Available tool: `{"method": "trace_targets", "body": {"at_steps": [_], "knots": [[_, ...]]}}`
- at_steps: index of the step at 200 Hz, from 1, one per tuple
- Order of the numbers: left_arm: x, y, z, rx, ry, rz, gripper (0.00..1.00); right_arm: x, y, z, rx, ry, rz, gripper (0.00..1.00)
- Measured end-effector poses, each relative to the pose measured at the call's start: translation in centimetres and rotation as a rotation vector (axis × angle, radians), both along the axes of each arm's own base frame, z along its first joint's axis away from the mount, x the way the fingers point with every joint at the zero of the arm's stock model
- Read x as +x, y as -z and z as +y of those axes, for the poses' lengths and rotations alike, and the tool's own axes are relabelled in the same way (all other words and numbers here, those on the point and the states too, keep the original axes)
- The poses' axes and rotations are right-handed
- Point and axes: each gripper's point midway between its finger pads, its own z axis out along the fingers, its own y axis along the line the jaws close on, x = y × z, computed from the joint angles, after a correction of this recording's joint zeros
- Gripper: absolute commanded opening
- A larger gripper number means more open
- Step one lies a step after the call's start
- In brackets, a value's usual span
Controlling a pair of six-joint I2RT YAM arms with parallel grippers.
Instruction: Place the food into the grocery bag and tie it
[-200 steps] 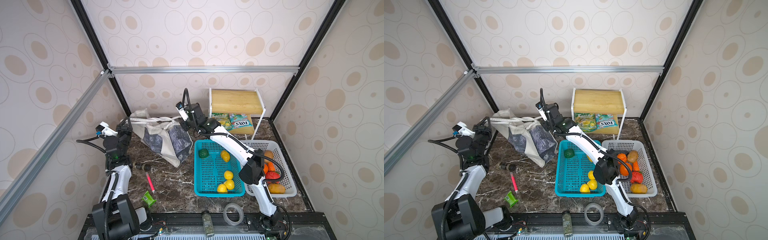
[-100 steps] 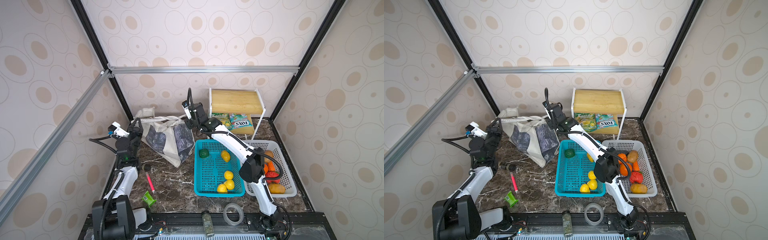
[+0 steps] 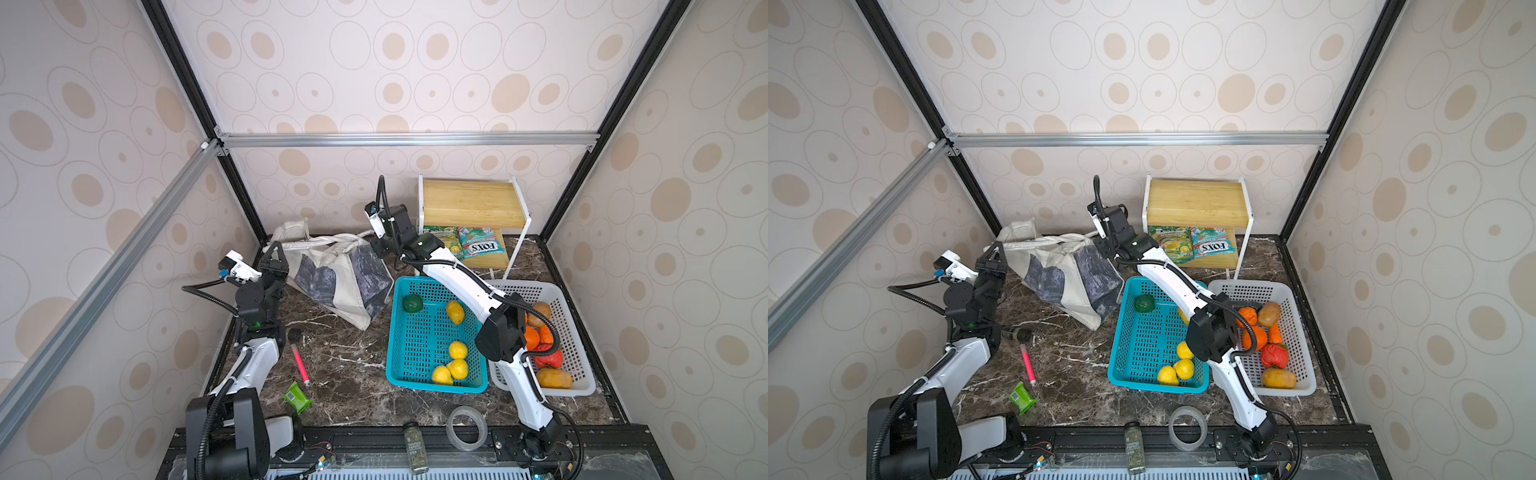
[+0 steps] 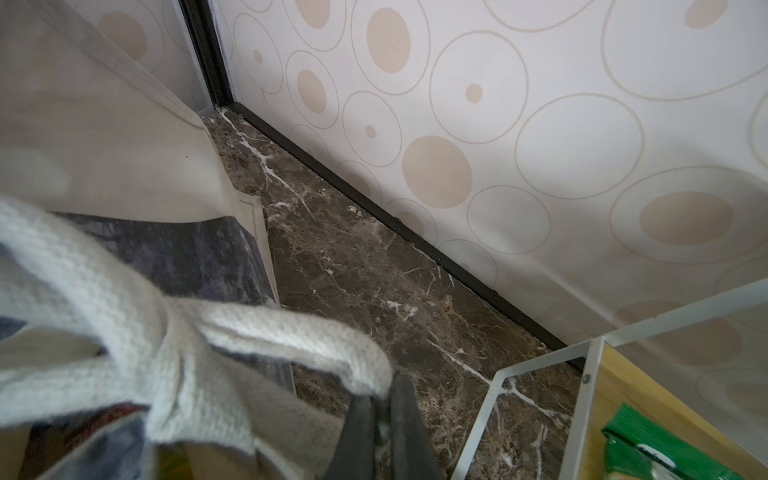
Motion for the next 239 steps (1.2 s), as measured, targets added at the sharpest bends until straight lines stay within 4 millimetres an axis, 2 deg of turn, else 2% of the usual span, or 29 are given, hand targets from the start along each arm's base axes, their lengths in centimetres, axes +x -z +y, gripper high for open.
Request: {"method": "trace_targets", "body": {"at_steps": [20, 47, 65, 76, 99, 104, 149, 179, 190, 204, 218, 239], "knots": [[-0.3, -0.5, 0.5, 0.024, -0.020, -0.004, 0.40, 0.0, 0.1, -0.2, 0.004, 0.010, 0.008, 0.43], [-0.6, -2.1, 1.0, 0.062, -0.050, 0.013, 0.61, -0.1, 0.1, -0.7, 0.011, 0.021, 0.032, 0.45], [-0.8, -3.2, 0.8, 0.089, -0.048, 0.013, 0.75, -0.5, -0.5, -0.8, 0.025, 0.015, 0.046, 0.46], [-0.8, -3.3, 0.6, 0.102, -0.040, 0.022, 0.87, -1.0, -1.2, -0.9, 0.035, 0.011, 0.050, 0.48], [-1.0, -2.5, 0.4, 0.114, -0.028, 0.065, 0.93, -2.1, -3.0, -1.3, 0.066, 0.000, 0.048, 0.51], [-1.1, -2.5, 0.4, 0.120, -0.030, 0.072, 0.98, -2.5, -3.6, -1.5, 0.074, -0.002, 0.047, 0.52], [-2.1, -2.4, 0.6, 0.227, -0.032, 0.153, 0.99, -5.6, -8.6, -2.7, 0.146, -0.029, 0.012, 0.60], [-4.8, -2.9, 1.2, 0.324, -0.050, 0.180, 0.99, -9.3, -10.2, -4.5, 0.149, -0.058, 0.018, 0.65], [-6.3, -3.3, 1.8, 0.347, -0.069, 0.164, 0.99, -11.1, -10.4, -5.9, 0.143, -0.058, 0.023, 0.66], [-8.3, -2.9, 2.5, 0.380, -0.107, 0.159, 0.99, -13.3, -9.9, -8.1, 0.130, -0.045, 0.031, 0.70], [-9.6, -1.3, 2.3, 0.402, -0.115, 0.177, 0.99, -15.6, -8.8, -11.0, 0.118, -0.016, 0.038, 0.78], [-10.8, 2.5, 1.7, 0.419, -0.108, 0.226, 0.99, -18.1, -6.4, -16.1, 0.121, 0.067, 0.049, 0.92]]}}
